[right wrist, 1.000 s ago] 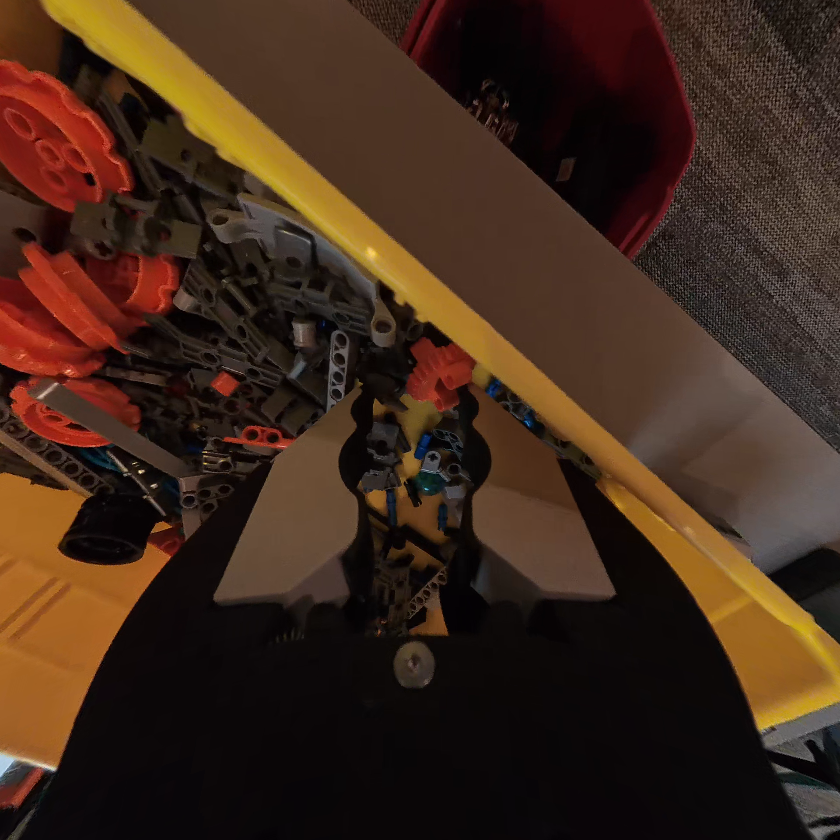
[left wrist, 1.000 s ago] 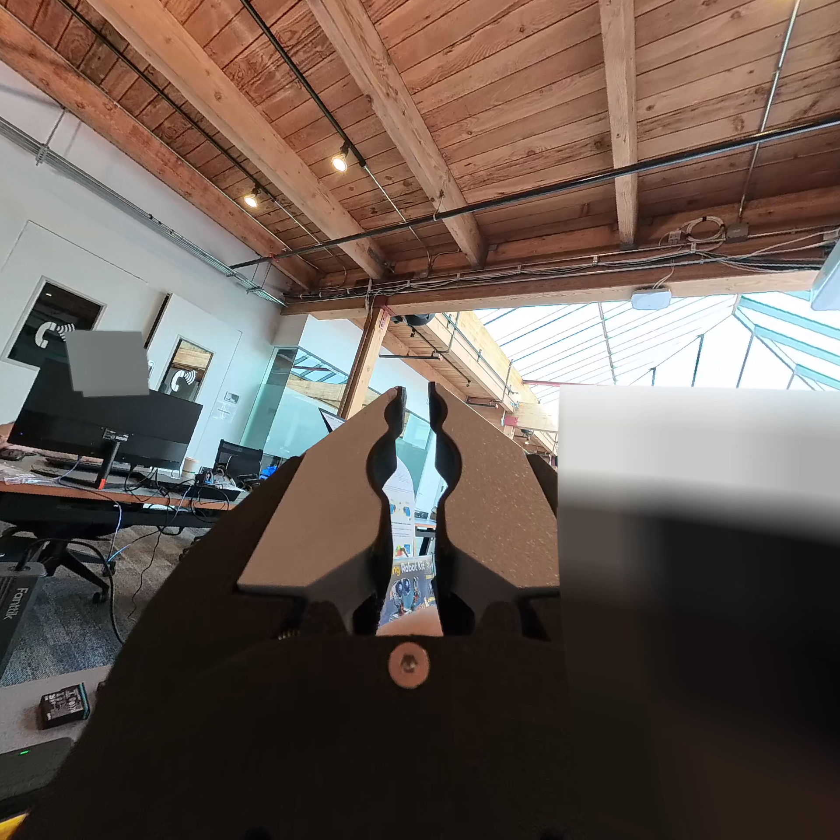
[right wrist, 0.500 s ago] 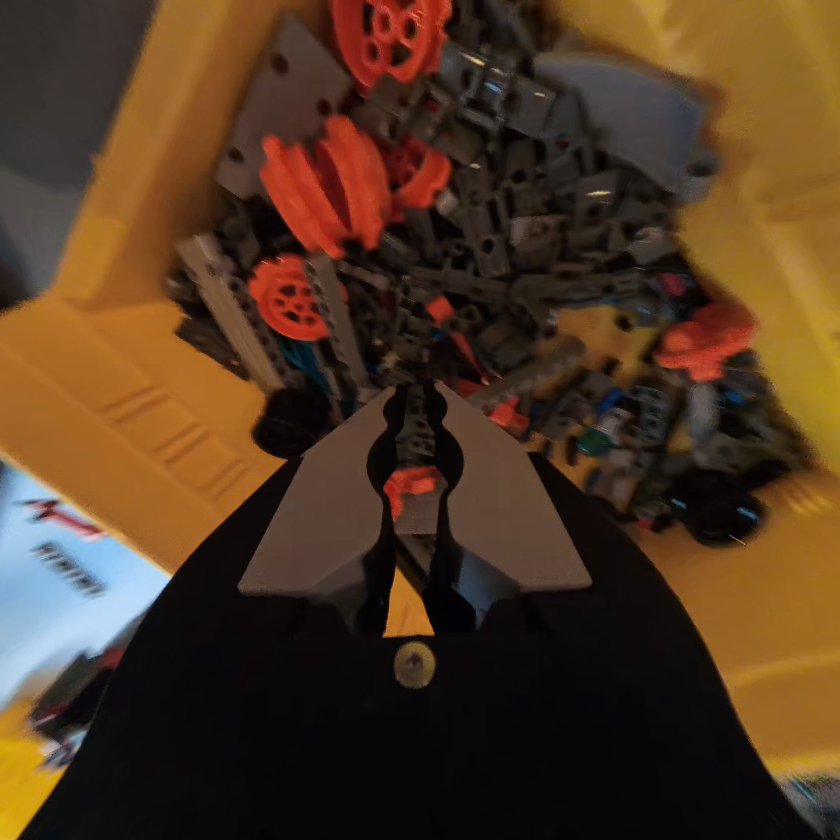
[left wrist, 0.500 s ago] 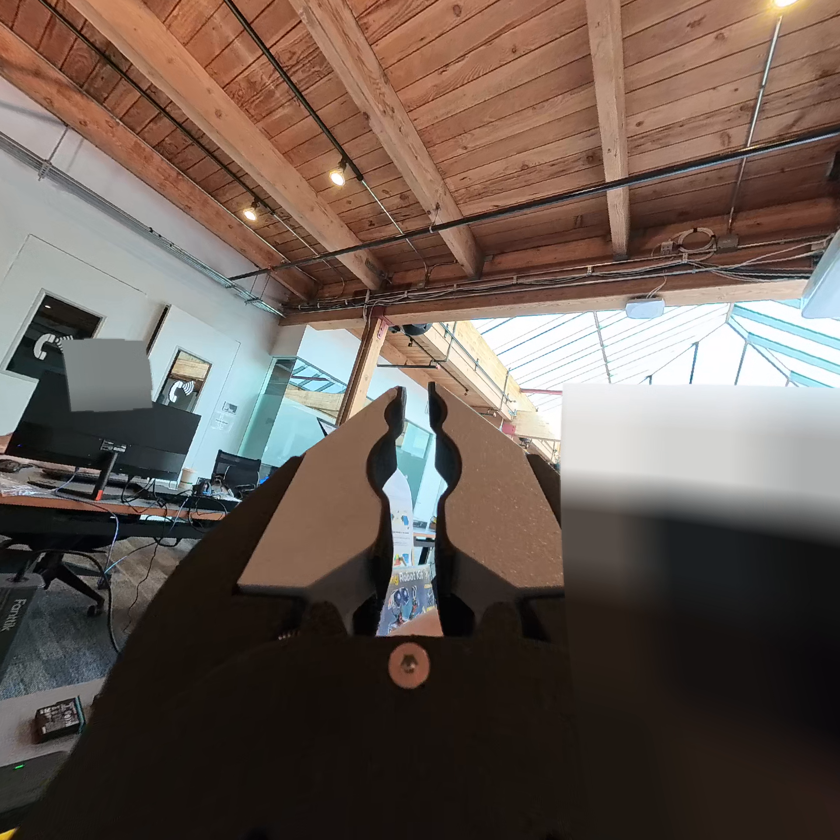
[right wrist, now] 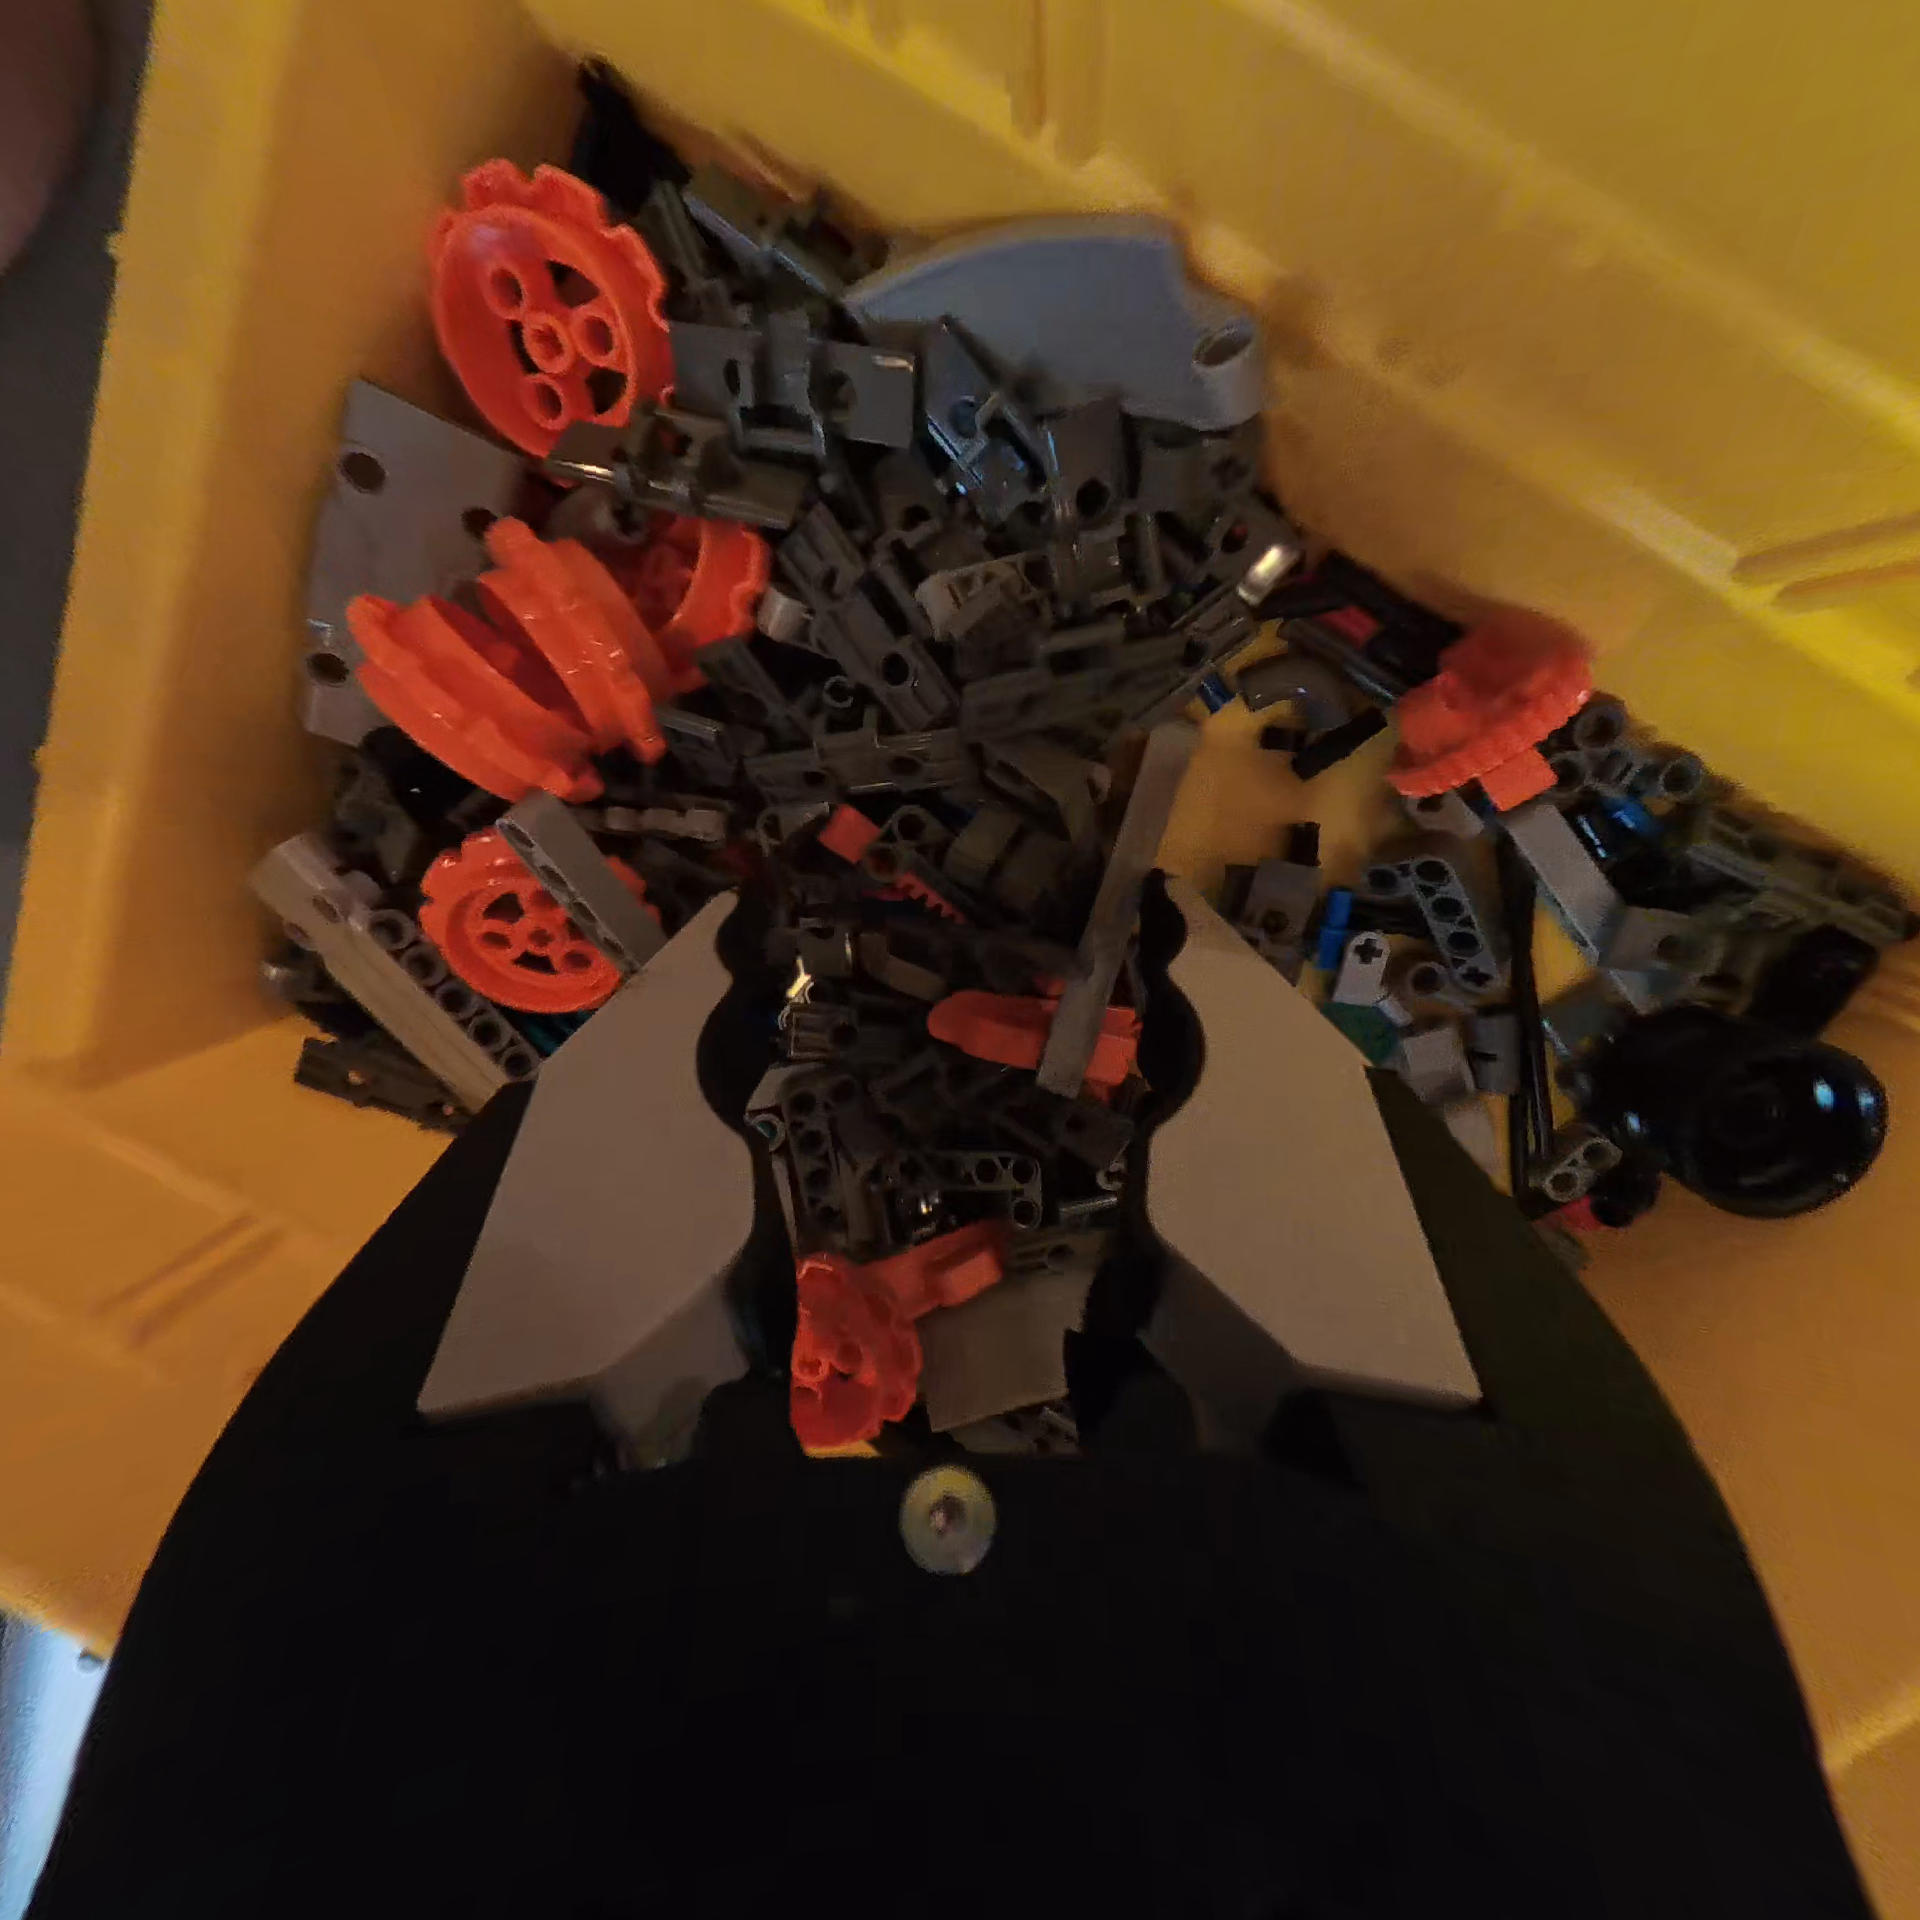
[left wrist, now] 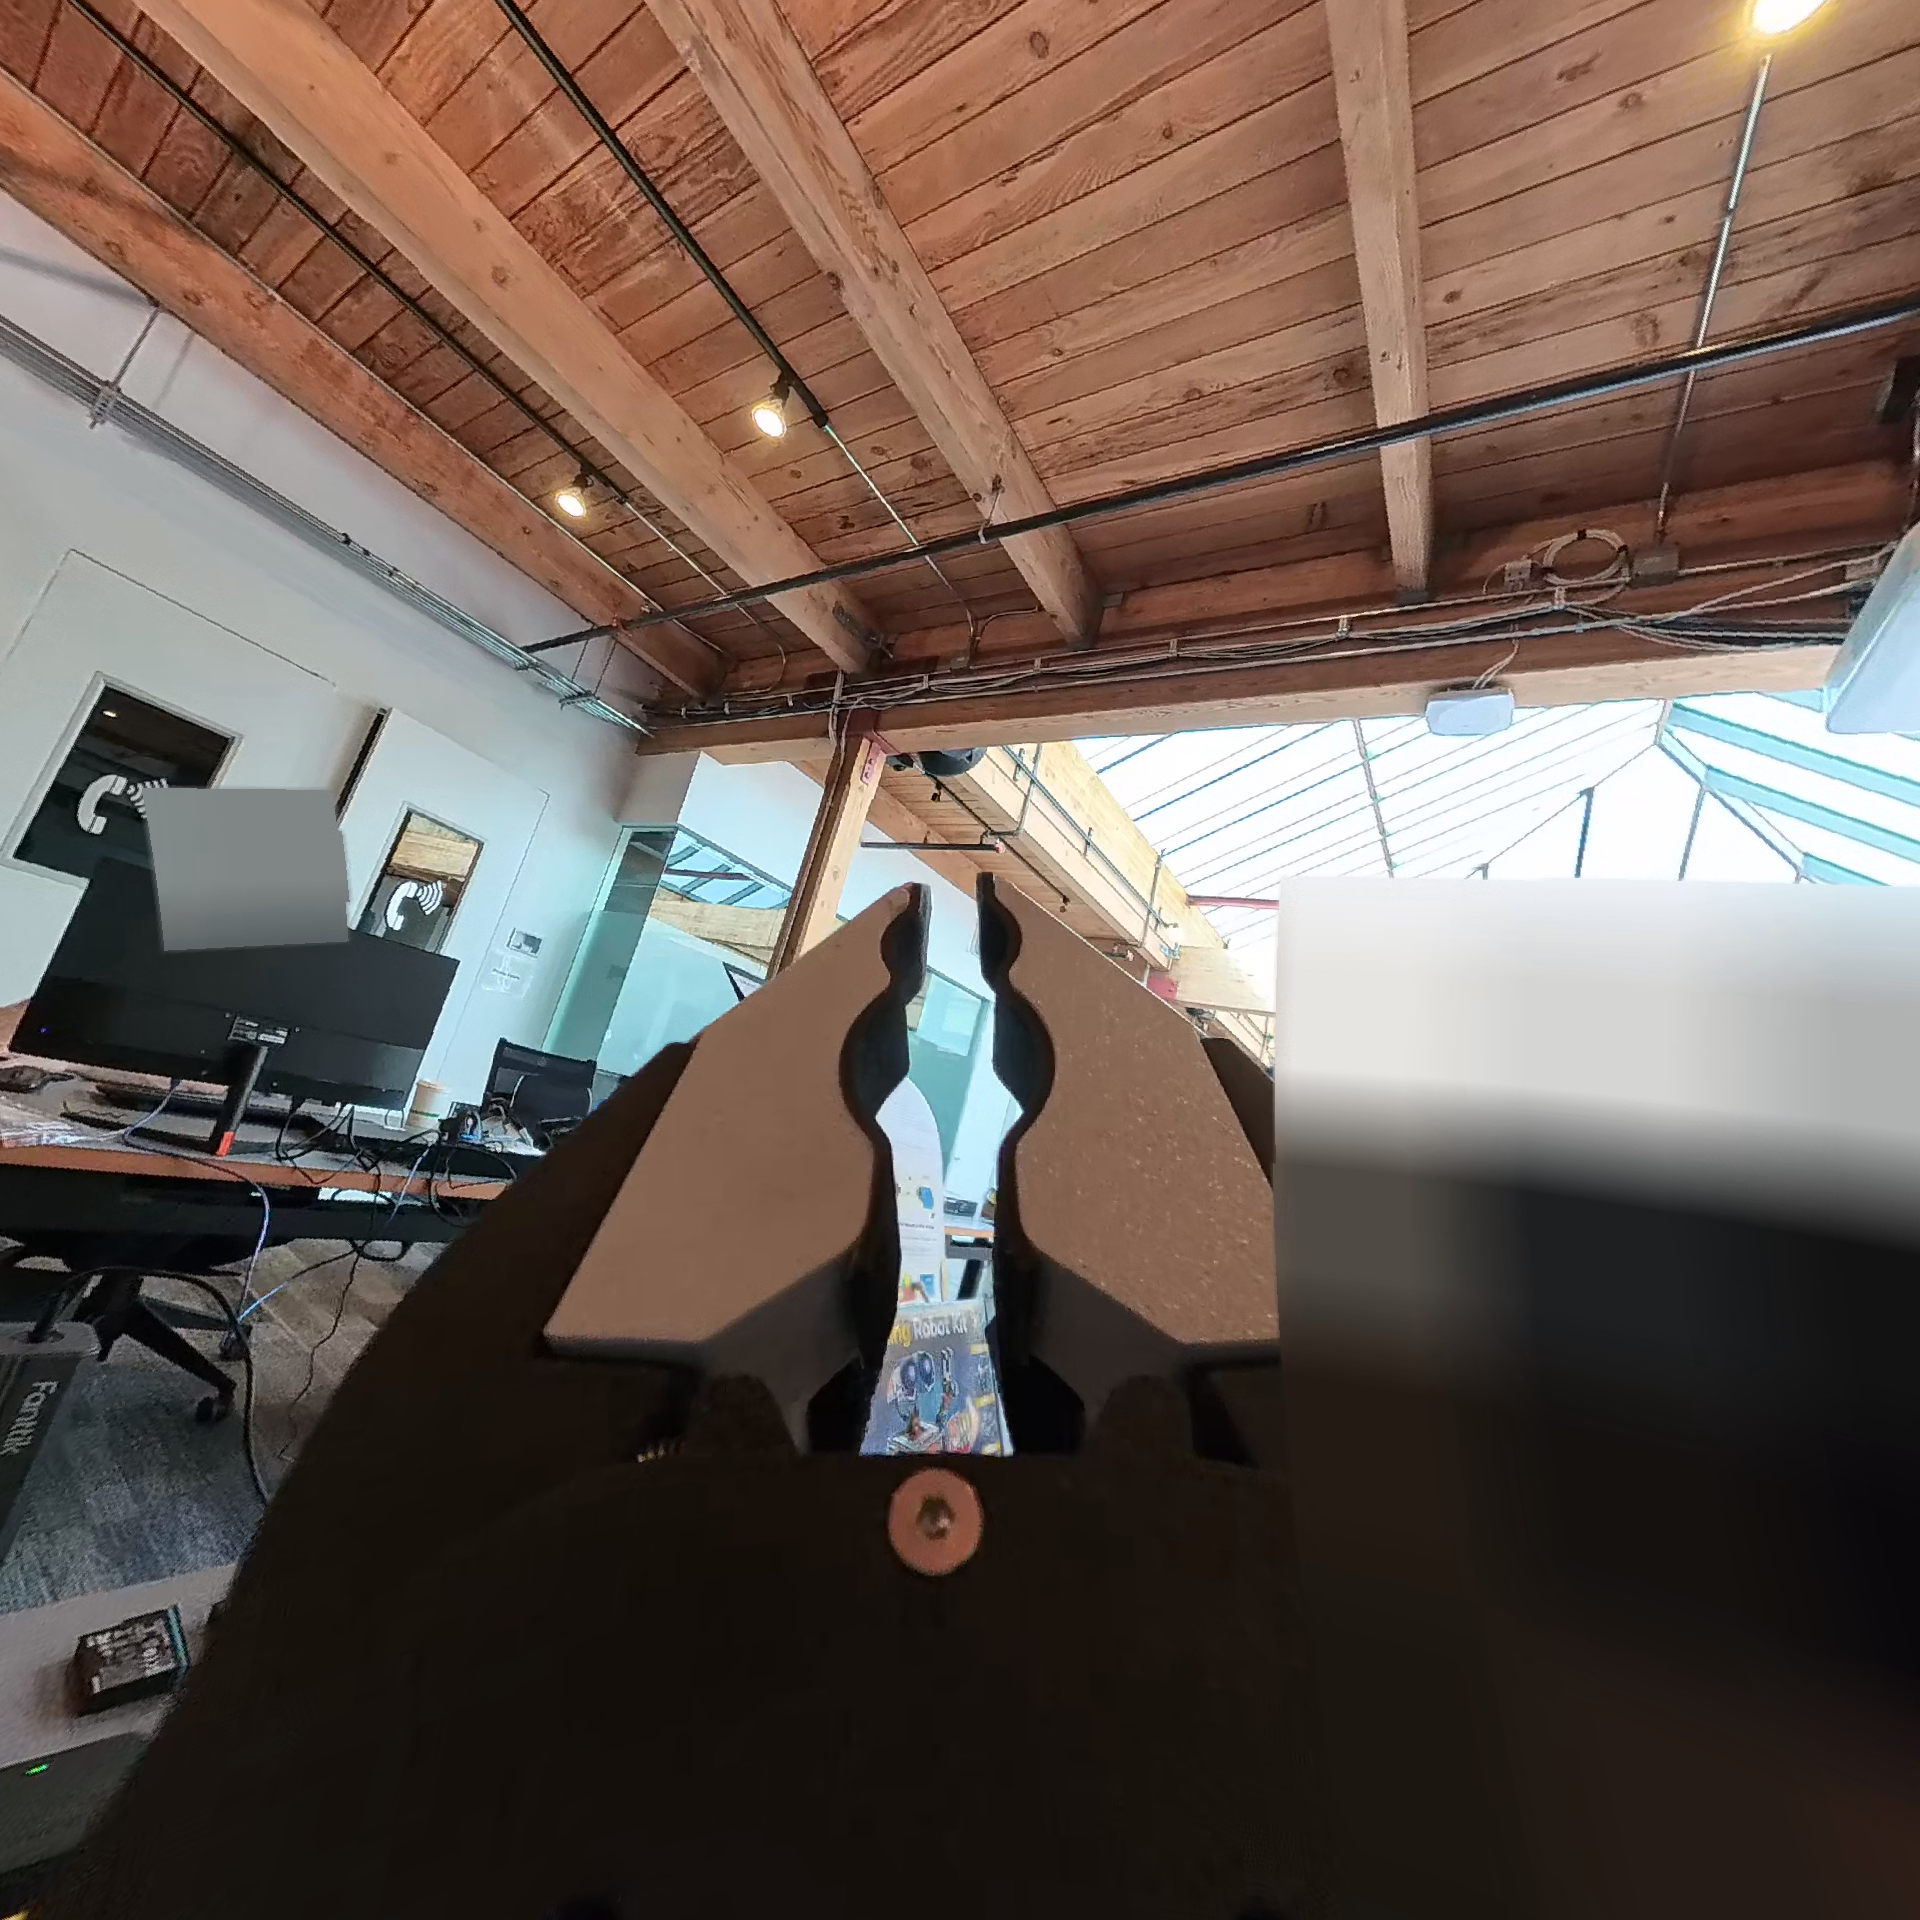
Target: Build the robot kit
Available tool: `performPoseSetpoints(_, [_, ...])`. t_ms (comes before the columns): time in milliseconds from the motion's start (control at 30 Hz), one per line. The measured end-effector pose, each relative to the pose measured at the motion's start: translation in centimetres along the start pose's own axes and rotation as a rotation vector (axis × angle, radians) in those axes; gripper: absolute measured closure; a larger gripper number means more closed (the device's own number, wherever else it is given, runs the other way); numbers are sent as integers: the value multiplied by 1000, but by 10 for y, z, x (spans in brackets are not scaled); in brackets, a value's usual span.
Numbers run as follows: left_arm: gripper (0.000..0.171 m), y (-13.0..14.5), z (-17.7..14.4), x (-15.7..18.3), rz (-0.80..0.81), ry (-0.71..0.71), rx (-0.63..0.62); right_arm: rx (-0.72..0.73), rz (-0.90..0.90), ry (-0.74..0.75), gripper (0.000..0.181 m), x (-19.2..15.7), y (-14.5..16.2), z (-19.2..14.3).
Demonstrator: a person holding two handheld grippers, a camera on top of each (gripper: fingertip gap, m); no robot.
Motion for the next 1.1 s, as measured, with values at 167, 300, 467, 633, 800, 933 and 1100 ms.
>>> performPoseSetpoints(167, [165,2,2,0,-6,6,-10,8,32,35,143,-7,-3,3])
performPoseSetpoints(300, [165,1,1,0,-6,6,-5,-8,-28,38,154,-18,-6,2])
performPoseSetpoints(467, [164,0,0,1,-2,6,3,8,-73,68,155,-34,-9,-14])
performPoseSetpoints(633, [164,0,0,1,-5,9,-1,15,-78,31,157,-57,-6,-32])
performPoseSetpoints(800, [164,0,0,1,-4,8,2,17,-117,19,157,-78,-2,-42])
performPoseSetpoints(933, [164,1,1,1,-6,10,-1,-9,-150,-47,157,-93,1,-39])
performPoseSetpoints(1100, [164,1,0,1,-10,14,-1,-18,-156,-56,148,-88,-4,-46])
Point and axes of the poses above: each gripper's, where its closed fingertips meet, z out along the fingers, y out of its underside, x = y × z across the jaws, the point moved 6 cm from there along -z, back along the fingers, and after that the axes turned 3 degrees about x, right-handed, at the moved point
